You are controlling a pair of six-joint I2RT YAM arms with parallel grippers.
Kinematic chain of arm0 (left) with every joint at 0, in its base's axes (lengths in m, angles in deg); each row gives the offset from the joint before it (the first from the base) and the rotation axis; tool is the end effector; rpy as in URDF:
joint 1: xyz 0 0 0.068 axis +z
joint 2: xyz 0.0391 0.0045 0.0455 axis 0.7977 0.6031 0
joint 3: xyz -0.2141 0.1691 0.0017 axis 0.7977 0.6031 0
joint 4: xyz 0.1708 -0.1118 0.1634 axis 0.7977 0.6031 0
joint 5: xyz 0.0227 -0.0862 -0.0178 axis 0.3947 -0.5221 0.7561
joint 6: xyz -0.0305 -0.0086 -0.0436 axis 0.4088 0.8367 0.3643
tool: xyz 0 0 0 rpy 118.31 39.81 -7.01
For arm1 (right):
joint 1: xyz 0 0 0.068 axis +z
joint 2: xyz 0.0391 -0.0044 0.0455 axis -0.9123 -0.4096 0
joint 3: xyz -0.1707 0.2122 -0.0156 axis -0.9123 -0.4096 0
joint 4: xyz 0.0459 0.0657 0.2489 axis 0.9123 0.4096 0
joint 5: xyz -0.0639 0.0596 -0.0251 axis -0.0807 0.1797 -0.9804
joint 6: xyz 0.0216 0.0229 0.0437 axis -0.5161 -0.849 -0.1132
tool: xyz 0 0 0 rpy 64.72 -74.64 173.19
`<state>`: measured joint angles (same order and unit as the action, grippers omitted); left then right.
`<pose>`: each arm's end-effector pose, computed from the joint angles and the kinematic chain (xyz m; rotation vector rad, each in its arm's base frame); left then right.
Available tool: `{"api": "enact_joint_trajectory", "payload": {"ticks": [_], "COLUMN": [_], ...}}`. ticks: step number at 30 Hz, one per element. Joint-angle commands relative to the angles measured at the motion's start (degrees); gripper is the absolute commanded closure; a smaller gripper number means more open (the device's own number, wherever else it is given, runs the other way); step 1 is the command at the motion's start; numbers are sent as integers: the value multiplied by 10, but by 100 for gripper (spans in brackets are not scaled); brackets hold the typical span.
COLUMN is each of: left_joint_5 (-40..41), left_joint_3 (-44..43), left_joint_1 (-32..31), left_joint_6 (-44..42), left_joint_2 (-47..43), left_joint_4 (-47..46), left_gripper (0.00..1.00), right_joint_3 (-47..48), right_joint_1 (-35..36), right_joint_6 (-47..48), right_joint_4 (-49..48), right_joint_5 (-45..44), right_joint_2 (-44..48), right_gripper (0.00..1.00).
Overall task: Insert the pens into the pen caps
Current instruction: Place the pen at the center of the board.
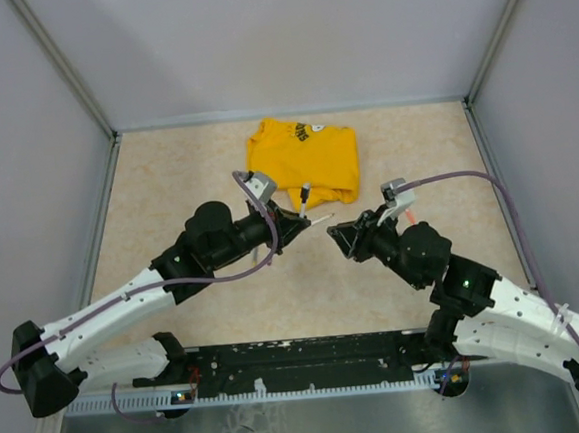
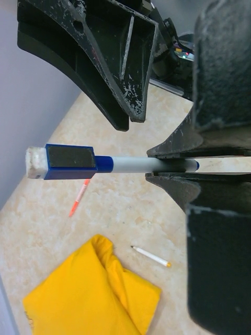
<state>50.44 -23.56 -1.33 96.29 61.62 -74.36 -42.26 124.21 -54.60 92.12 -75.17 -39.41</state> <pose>0.1474 -0.2106 0.3480 0.6757 1.6101 -0.9755 0.0911 0.1245 0.3359 -0.1293 1.7290 0.8865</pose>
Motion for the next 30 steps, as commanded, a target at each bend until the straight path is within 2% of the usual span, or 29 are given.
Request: {"api": "enact_joint_trajectory", "payload": {"ticks": [1,10,17,24,30], "left_joint_5": [40,109,192,235,230], "left_joint_3": [18,27,-16,-61,-75], "left_joint_1": [3,3,3,3,4], "left_joint_6": [5,57,122,165,173], "left_joint_2": [-6,48,119,209,271], "left_joint_4": [38,114,207,285,288], "left_gripper": [99,100,100,100,100], "right_joint_3": [-18,-31,-33,-31,-32], "right_joint_1": [2,2,2,2,2], "right_joint_6": [-38,-96,-126,-137,-135], "right_joint_4": [33,80,113,142,157], "right_joint_5": [-52,-83,-100,-90,-90], "right_joint_2": [4,-28,-39,-43,-46], "right_gripper": [69,69,69,69,69]}}
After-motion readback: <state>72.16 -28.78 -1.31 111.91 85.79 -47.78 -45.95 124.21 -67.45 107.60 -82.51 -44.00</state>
